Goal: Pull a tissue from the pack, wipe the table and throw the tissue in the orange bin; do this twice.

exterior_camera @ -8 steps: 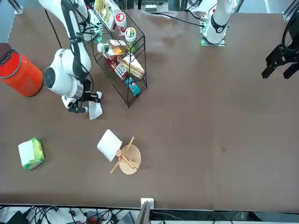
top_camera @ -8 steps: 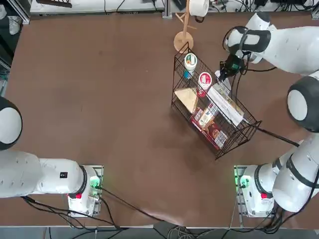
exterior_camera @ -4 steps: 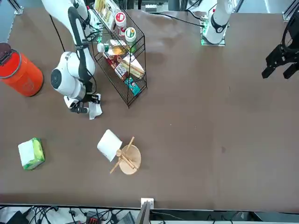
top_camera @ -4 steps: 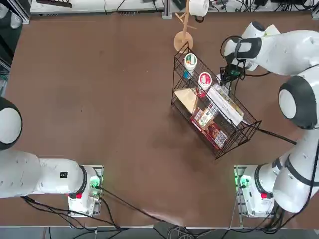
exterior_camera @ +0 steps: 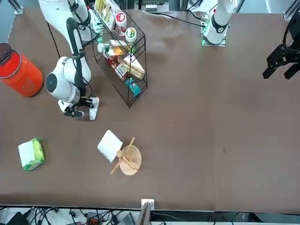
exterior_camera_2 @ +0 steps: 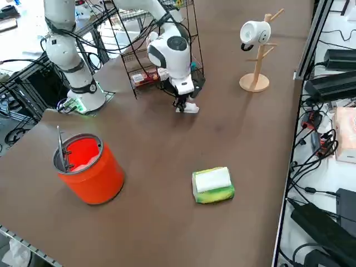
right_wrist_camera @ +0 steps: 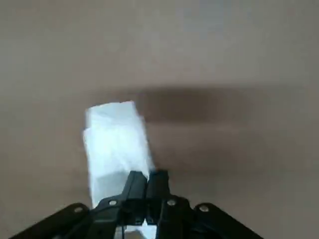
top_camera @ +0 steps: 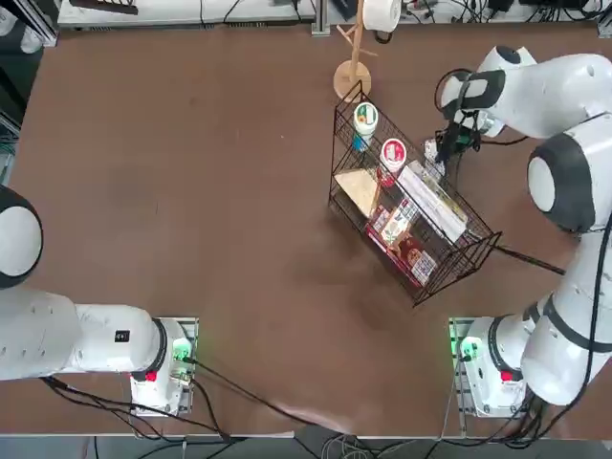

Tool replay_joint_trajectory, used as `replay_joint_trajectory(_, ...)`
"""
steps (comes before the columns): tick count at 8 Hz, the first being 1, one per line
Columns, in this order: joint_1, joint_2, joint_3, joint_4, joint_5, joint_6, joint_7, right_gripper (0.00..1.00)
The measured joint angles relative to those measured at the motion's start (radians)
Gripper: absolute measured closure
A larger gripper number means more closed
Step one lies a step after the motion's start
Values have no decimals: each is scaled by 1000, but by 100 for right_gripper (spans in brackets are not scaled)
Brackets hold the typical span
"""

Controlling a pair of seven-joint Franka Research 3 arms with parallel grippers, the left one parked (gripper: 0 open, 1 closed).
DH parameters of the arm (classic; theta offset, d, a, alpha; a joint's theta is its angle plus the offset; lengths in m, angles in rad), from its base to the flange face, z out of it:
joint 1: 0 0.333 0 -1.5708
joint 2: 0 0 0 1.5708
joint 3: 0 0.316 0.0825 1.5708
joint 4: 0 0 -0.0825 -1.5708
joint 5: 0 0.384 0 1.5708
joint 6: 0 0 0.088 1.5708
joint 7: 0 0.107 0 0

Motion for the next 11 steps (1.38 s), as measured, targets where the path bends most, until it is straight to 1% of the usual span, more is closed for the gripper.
replay_joint_trajectory(1,-26,1,-1,6,0,0,-28,99)
replay_joint_trajectory(2,-36,1,-1,14,1,0,-34,99)
replay_joint_trajectory(3,-28,1,3,22,22,0,-28,99)
replay_joint_trajectory(4,-2,2,8,27,61,0,-15,99)
replay_joint_trajectory(6,78,10,13,31,132,3,38,99)
replay_joint_trajectory(8,155,38,16,31,203,28,92,99)
replay_joint_trajectory(10,203,45,13,35,230,50,148,99)
replay_joint_trajectory(11,209,47,12,36,231,53,158,99)
